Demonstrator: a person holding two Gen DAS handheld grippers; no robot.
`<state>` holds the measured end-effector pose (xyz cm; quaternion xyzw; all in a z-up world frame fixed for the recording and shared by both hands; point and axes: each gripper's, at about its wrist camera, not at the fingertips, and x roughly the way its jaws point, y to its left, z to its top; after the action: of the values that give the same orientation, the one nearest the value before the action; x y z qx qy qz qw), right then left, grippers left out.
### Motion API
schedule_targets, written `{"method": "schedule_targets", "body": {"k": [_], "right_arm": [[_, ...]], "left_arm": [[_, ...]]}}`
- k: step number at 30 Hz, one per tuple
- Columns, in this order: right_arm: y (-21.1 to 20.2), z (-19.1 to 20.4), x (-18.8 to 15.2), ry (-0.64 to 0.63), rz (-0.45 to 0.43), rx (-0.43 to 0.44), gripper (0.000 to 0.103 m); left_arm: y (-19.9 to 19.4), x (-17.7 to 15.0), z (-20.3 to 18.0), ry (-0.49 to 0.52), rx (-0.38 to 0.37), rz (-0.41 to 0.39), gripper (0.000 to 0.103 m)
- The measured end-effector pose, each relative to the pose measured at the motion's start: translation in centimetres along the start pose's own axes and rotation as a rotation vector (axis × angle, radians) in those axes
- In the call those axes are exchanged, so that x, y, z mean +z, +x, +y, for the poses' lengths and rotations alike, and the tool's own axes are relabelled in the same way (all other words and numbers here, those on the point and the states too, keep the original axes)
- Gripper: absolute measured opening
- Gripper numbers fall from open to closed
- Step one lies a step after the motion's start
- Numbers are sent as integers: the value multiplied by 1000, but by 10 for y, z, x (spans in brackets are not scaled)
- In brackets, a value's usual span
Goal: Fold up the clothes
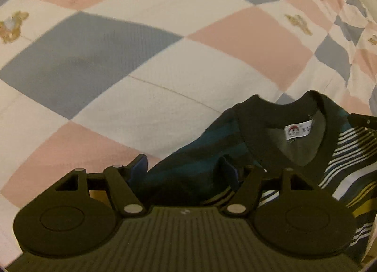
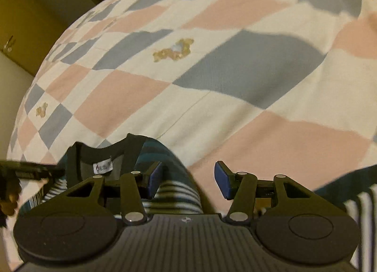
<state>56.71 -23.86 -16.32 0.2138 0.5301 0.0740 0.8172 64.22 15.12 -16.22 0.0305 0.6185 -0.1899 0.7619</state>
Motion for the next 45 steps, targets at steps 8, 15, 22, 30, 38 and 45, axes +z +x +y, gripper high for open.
{"method": "schedule_targets", "body": {"k": [8, 15, 22, 30, 38, 45], "right_arm": [[34, -1, -13, 14, 129, 102, 16], [-57, 48, -52, -192, -186, -70, 9], [-180, 101, -77, -359, -572, -132, 8], [-329, 170, -73, -513, -1025, -51, 7], [-471, 189, -99, -569, -1327, -2, 7], [-550, 184, -151, -641, -1432, 2, 7]], "left_arm": [[-9, -33, -21, 98, 82, -40, 12], [-87, -87, -46, 36, 229, -284, 9], [-213, -116, -92, -30, 366, -621, 9], [-403, -150, -164, 18, 498, -1079, 9], [-526, -217, -252, 115, 623, -1394, 9], [-561, -276, -293, 132, 663, -1453, 9]]}}
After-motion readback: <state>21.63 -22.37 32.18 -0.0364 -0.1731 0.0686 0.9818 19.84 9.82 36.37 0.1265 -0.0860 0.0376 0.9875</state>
